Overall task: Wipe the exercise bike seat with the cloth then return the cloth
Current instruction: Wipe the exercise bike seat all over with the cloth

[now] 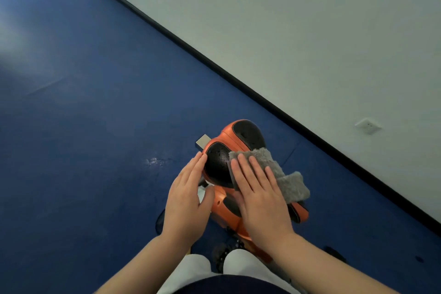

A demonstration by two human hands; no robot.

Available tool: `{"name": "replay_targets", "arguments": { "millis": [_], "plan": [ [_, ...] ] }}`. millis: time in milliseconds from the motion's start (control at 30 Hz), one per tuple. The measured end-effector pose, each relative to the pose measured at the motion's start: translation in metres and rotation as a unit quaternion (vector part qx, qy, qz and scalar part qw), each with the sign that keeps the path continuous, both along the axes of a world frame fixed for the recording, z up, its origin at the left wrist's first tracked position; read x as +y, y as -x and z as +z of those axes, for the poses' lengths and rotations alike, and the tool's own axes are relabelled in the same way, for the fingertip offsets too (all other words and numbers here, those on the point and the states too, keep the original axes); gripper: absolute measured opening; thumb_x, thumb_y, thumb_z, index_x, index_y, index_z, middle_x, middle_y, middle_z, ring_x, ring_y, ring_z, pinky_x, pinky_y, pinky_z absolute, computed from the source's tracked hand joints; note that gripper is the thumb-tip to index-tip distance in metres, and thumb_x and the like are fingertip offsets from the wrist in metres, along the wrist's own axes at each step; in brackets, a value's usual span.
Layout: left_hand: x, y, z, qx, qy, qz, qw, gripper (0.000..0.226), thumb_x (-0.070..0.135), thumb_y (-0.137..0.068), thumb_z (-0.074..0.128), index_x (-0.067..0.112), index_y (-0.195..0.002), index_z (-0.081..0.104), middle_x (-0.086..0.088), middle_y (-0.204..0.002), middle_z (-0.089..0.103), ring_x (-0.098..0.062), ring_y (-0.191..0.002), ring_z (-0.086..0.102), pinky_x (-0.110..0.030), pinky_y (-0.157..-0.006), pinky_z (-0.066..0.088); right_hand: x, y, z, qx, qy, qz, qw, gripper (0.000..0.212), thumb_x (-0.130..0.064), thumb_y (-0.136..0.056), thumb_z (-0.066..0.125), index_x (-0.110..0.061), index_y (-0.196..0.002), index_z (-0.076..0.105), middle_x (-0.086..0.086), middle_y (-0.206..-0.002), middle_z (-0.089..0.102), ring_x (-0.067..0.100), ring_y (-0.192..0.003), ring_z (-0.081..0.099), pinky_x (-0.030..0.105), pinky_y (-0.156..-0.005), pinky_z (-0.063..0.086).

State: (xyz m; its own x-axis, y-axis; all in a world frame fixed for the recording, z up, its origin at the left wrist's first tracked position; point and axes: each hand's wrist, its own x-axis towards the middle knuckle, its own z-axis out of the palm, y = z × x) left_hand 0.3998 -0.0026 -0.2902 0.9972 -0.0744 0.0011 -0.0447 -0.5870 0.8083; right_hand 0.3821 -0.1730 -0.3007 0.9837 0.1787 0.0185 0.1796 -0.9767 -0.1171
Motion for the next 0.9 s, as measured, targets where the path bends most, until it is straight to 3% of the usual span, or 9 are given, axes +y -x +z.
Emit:
{"name": "replay_targets", "arguments": {
  "millis": [167,333,567,700,767,900],
  "plan": [
    [0.002,-0.001,0.002,-0.007,-0.003,-0.013,1.000,0.069,0.016,-0.086,0.058,0.038,-0.143,0.025,0.022,-0.147,0.029,0.002,-0.136,0.025,-0.034,-0.113,0.028,0.025,-0.042,0.012,0.010,-0.017,0.033,0.999,0.057,-0.037,-0.101,0.021,-0.024,-0.154,0.006,-0.005,-0.163,0.005,0.015,-0.149,-0.003,0.039,-0.121,0.003],
    [0.010,0.000,0.003,0.011,-0.021,-0.013,1.000,0.063,0.021,-0.089,0.056,0.045,-0.140,0.025,0.027,-0.142,0.030,-0.001,-0.135,0.029,-0.031,-0.113,0.027,0.005,-0.003,0.004,-0.002,-0.016,0.032,0.999,0.056,-0.039,-0.101,0.024,-0.026,-0.154,0.012,-0.005,-0.161,0.013,0.016,-0.149,0.009,0.038,-0.120,0.009],
    [0.008,-0.002,0.004,0.002,0.005,-0.014,1.000,0.065,0.013,-0.087,0.057,0.038,-0.141,0.032,0.026,-0.141,0.038,0.004,-0.131,0.034,-0.023,-0.108,0.029,0.038,-0.049,0.012,-0.006,-0.033,0.025,0.999,0.055,-0.036,-0.100,0.025,-0.026,-0.153,0.017,-0.004,-0.161,0.015,0.018,-0.149,0.007,0.040,-0.120,0.009],
    [0.008,-0.001,0.002,0.011,0.013,-0.009,1.000,0.060,0.021,-0.091,0.052,0.050,-0.137,0.027,0.031,-0.139,0.035,0.004,-0.131,0.033,-0.032,-0.110,0.032,0.018,-0.016,0.001,-0.016,-0.007,0.059,0.998,0.058,-0.036,-0.100,0.032,-0.028,-0.154,0.012,-0.005,-0.162,0.014,0.017,-0.149,0.008,0.041,-0.120,0.014],
    [0.008,-0.001,0.000,0.016,0.011,-0.005,1.000,0.054,0.027,-0.093,0.047,0.046,-0.139,0.027,0.026,-0.143,0.034,0.002,-0.134,0.030,-0.037,-0.112,0.031,0.012,-0.012,-0.002,-0.023,-0.004,0.071,0.997,0.059,-0.036,-0.100,0.034,-0.029,-0.154,0.012,-0.007,-0.162,0.013,0.016,-0.149,0.008,0.040,-0.120,0.013],
    [0.001,-0.006,-0.001,0.003,0.032,-0.014,0.999,0.052,0.031,-0.096,0.041,0.033,-0.145,0.024,0.018,-0.151,0.026,0.006,-0.138,0.020,-0.032,-0.115,0.024,0.037,-0.041,0.006,-0.024,-0.007,0.056,0.998,0.057,-0.034,-0.098,0.036,-0.027,-0.153,0.019,-0.005,-0.161,0.018,0.018,-0.149,0.012,0.042,-0.120,0.015]
  ]
}}
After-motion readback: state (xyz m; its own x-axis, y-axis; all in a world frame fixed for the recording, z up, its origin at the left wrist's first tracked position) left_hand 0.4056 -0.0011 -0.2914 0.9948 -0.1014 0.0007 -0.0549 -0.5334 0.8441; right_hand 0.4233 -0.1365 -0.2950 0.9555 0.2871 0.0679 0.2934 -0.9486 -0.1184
